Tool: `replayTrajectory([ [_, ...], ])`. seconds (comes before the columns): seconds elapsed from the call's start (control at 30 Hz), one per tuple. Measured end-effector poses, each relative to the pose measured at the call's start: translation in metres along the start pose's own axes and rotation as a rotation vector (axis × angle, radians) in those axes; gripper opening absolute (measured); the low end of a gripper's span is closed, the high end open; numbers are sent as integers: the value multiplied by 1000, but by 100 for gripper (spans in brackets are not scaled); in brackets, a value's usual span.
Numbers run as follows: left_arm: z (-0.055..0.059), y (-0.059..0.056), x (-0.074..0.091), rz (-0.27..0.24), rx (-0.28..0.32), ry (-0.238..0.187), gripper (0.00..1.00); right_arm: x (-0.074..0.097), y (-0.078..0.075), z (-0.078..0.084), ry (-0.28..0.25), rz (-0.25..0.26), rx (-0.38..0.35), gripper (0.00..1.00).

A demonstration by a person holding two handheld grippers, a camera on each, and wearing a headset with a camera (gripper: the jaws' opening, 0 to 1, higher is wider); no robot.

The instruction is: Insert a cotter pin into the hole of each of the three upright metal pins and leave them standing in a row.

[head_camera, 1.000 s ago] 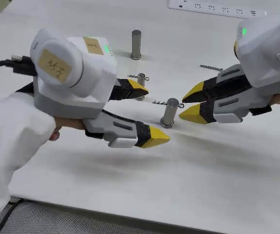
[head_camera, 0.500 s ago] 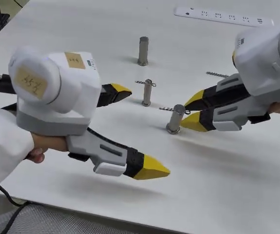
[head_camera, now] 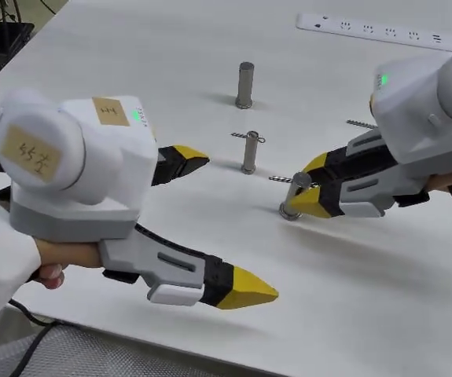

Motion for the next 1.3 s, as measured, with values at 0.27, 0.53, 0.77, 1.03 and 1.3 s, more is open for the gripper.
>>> replayTrajectory([
  [0.27,-3,2,8,-40,26,-25,99,-4,-2,3,6,0,23,9],
  [0.53,-4,1,9,-51,22,-25,99,-4,-1,3,5,-11,34,9],
  [0.77,1,3,10,-62,29,-14,99,-5,0,2,11,-12,42,8],
  [1.03,0,5,12,-82,42,-20,99,5,-14,2,4,13,50,8],
  [1.3,2,6,14,-89,49,-13,99,13,-37,6,3,44,35,8],
])
Point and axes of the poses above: the centre of the closed fingertips' face, and the gripper's own axes: x roughly backward along the fingers, y roughly to its left, z roughly out of its underside, the point moved 3 cm from there along x, roughly backward along the fingers, and after that the axes turned 9 degrees about -y, right-handed, at the moved point
